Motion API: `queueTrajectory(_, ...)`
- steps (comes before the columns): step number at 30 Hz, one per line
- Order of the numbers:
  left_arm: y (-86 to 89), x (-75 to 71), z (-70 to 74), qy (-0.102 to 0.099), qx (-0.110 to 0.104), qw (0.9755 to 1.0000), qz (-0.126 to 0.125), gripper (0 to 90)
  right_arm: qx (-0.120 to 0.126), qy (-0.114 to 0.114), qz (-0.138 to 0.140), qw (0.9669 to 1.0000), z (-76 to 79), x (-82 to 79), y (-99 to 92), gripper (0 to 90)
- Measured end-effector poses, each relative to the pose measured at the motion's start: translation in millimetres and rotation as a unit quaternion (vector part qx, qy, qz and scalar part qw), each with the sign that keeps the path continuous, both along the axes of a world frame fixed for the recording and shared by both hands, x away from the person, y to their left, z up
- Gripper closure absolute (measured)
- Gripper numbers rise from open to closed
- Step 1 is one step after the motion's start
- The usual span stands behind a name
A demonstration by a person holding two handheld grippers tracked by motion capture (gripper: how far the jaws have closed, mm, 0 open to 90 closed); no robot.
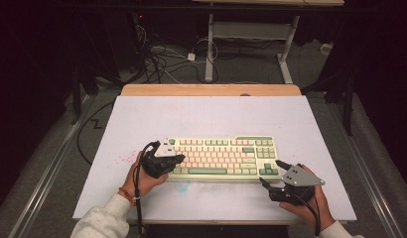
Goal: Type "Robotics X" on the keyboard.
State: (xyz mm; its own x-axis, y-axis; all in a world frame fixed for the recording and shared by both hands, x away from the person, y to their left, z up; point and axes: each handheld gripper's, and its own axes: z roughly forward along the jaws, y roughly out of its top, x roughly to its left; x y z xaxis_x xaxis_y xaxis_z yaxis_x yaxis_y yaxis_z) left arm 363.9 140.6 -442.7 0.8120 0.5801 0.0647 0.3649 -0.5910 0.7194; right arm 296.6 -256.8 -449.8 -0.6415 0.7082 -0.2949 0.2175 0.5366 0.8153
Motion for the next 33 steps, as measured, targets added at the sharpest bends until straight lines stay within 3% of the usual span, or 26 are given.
queueTrajectory(11,-18.8,13.9,-5.9,0.009,0.024,0.9996,-0.012,87.5,0.0,0.001,-0.002,1.0,-0.1,0.2,-1.5,24.7)
queueTrajectory(25,-18.8,20.5,-13.8,0.016,0.05,0.9986,-0.006,87.5,-0.006,0.003,-0.003,1.0,-1.1,0.2,-2.5,25.0)
queueTrajectory(27,-19.0,19.2,-12.8,0.011,0.055,0.9984,-0.005,87.5,-0.008,0.004,-0.002,1.0,-1.4,0.1,-2.6,25.2)
queueTrajectory(33,-16.2,13.3,-2.5,-0.012,0.041,0.9991,-0.003,86.5,-0.003,-0.002,-0.007,1.0,1.0,-0.8,-4.6,25.2)
